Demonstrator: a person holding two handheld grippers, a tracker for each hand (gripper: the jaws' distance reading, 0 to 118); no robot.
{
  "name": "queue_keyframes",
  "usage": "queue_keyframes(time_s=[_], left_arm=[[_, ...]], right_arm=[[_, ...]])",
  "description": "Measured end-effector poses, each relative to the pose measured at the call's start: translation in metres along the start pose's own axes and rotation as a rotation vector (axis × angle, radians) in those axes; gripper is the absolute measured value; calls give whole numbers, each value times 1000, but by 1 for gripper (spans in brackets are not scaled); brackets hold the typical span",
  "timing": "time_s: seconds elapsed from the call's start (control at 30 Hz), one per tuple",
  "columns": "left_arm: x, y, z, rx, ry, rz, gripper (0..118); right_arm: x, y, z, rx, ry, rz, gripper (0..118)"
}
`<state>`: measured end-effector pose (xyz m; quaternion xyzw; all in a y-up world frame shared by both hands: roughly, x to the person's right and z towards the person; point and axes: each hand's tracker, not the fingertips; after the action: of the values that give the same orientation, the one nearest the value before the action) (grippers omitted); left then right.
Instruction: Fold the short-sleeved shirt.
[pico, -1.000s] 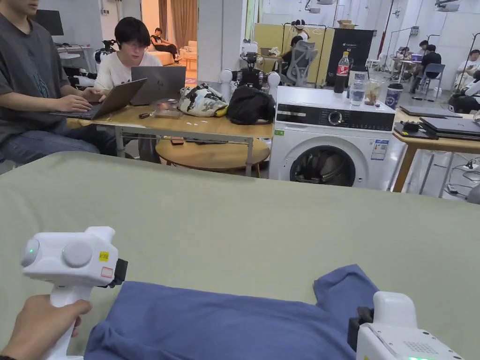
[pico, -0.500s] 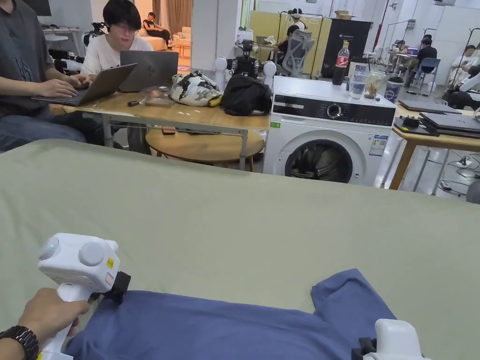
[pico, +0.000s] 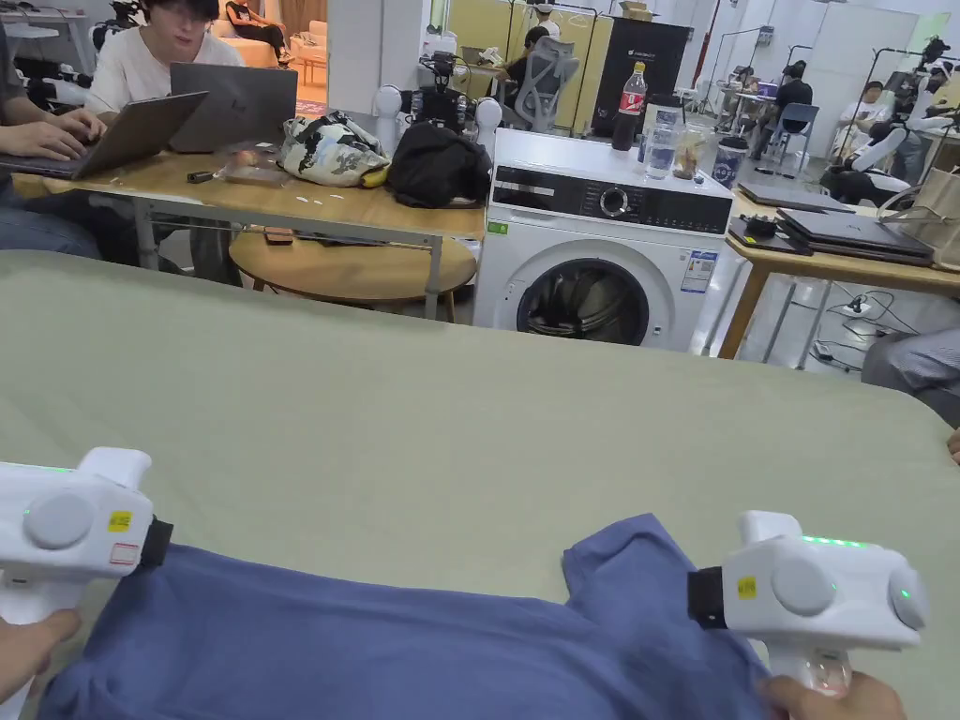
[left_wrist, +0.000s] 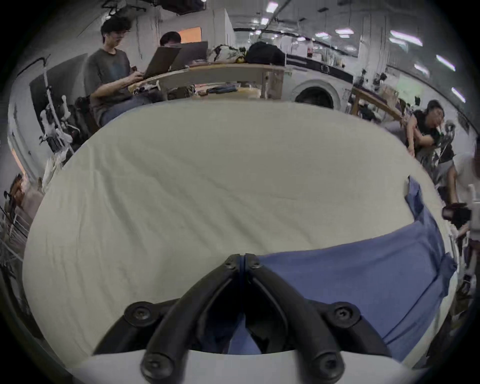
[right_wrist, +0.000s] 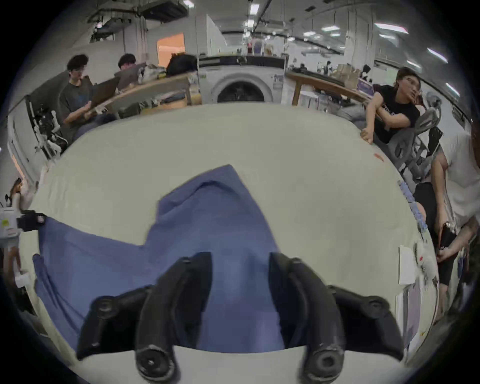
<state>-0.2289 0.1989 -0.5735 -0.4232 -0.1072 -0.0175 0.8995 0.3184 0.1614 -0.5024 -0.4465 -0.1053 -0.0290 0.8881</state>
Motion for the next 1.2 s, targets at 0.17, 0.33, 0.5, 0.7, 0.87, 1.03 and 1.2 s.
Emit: queue_keyframes(time_s=[0.17,0.33,0.5,0.7,0.87,1.03,1.2], left_arm=[[0,-5,15,38,-26,23,0],[3,-8,21,42,-31,30,0],[7,-9,19,31,-31,28,0],[4,-14,31,38,-40,54,0],[-5,-22,53,71,-47,58,0],[-12,-39,96,125,-70,76,0],[-19,-59,140,171,-95,73,0]], right_arm=[[24,21,-59,-122,49,-29,53],[31,20,-82,-182,90,-56,51],[27,20,-79,-147,166,-38,0],[30,7,-46,-26,134,-65,0],[31,-6,9,47,141,-41,0],[35,-33,71,120,138,-37,0],[39,-67,132,170,112,-31,0]])
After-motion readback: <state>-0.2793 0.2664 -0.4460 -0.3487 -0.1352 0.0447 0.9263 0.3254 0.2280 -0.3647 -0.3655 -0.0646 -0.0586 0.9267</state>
